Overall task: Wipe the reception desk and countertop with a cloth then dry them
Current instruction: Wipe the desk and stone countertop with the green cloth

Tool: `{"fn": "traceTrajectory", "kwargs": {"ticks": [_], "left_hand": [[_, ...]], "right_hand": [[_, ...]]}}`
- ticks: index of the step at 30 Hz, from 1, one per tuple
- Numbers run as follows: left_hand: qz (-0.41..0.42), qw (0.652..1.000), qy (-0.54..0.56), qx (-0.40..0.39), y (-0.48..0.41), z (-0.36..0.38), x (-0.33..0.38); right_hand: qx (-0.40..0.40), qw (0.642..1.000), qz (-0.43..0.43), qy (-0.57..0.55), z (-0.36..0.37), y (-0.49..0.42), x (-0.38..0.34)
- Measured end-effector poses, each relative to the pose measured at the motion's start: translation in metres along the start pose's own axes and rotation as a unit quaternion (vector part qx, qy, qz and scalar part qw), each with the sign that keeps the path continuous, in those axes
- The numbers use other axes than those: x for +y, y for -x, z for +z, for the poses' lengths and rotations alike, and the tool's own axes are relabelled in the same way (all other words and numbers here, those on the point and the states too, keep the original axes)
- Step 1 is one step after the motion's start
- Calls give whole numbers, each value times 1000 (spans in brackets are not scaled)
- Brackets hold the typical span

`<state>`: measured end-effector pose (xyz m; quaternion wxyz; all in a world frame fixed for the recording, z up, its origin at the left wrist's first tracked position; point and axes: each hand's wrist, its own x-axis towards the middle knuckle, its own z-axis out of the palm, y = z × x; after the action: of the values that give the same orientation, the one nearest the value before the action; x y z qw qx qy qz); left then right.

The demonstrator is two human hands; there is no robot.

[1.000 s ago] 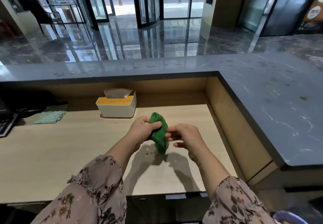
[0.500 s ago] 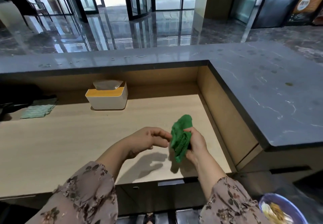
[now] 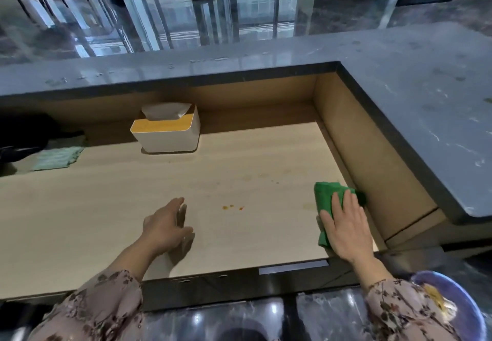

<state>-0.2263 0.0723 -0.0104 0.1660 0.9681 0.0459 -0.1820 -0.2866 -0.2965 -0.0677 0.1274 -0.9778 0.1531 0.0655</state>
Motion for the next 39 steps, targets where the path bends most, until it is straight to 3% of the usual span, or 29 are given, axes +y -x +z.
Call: {"fn": "traceTrajectory", "kwargs": {"ticks": [4, 7, 15, 20, 22, 26, 30, 35, 39], "left_hand": [[54, 997, -57, -20, 3, 2, -27], [78, 991, -102, -28, 0, 2, -47], [95, 987, -126, -28, -3, 1, -56], [95, 988, -124, -5, -4, 0, -61], [109, 986, -130, -1, -4, -1, -62], [130, 977, -167, -18, -4, -4, -53], [141, 965, -217, -36, -9, -4, -48], [152, 967, -203, -34, -7, -3, -50], [140, 976, -166, -29, -8, -3, -57]], "right_hand": [[61, 997, 42, 22, 8, -5, -24], [41, 998, 51, 27, 22, -1, -75], [-11, 992, -120, 35, 72, 25, -254], [-50, 970, -234, 37, 71, 18, -257], [-30, 976, -214, 33, 59, 4, -219], [48, 996, -72, 36, 29, -27, -116], [64, 995, 61, 37, 14, -48, -49], [71, 984, 158, 30, 23, -59, -96], [58, 994, 48, 75, 39, -66, -187]]}}
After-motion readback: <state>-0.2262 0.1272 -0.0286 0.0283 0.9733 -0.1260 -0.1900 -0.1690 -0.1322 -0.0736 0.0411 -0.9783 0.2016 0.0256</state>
